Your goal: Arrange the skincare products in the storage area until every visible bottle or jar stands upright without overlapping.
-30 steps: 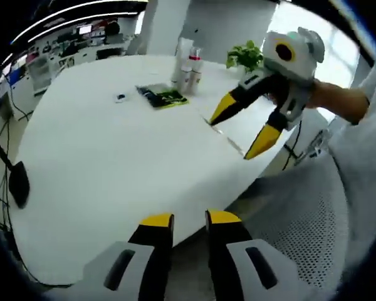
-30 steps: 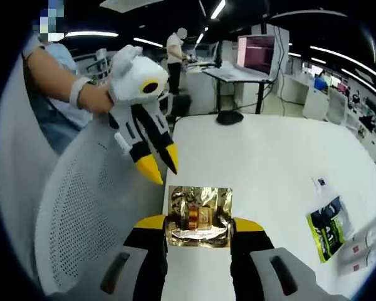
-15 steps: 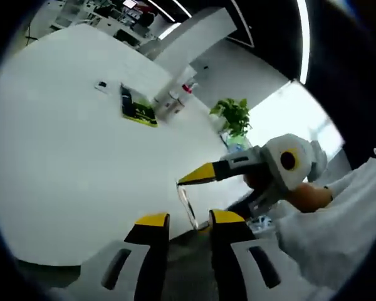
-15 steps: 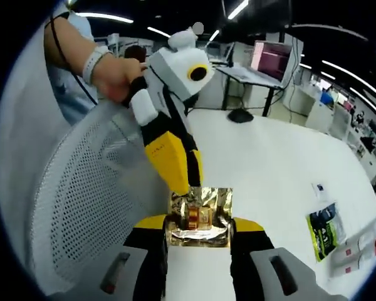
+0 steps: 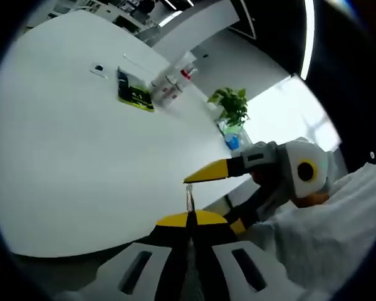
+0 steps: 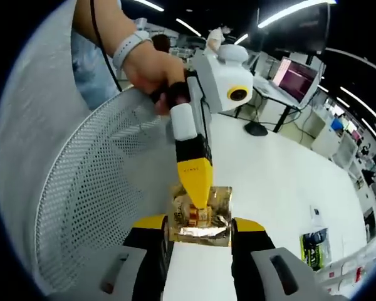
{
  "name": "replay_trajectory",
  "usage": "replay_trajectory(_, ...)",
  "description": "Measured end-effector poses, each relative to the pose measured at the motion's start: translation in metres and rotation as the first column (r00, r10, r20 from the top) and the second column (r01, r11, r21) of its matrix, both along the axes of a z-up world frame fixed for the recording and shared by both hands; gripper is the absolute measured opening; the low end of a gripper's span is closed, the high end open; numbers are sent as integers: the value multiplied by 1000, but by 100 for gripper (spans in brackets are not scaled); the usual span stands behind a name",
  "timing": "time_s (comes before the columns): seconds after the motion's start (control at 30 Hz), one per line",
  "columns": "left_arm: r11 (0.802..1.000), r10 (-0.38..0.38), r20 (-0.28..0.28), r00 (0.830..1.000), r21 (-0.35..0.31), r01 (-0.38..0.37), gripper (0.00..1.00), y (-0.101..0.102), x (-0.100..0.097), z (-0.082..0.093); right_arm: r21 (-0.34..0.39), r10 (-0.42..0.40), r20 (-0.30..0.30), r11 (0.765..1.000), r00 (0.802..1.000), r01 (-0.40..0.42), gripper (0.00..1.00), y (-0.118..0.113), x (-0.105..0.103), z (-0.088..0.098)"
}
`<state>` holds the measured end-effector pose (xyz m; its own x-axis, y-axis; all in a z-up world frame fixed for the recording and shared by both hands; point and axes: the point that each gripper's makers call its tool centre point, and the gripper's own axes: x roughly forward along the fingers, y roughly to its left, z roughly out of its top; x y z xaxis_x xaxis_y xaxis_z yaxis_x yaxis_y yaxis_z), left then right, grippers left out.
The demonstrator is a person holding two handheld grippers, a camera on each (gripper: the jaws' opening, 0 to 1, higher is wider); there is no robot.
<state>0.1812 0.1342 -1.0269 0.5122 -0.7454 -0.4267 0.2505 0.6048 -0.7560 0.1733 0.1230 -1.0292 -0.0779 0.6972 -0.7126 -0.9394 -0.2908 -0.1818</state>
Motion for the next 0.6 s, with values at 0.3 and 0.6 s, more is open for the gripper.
replay_trajectory(0.3,964,203,57,978,-188,-189,0,25,28,29,93,-298,-302,936,906,339,55,-11,27,13)
replay_trajectory(0.6,828,394,78,916,-464,-316,0,32,46,64,65,-251,-879,779,405,623,33,7,21,49)
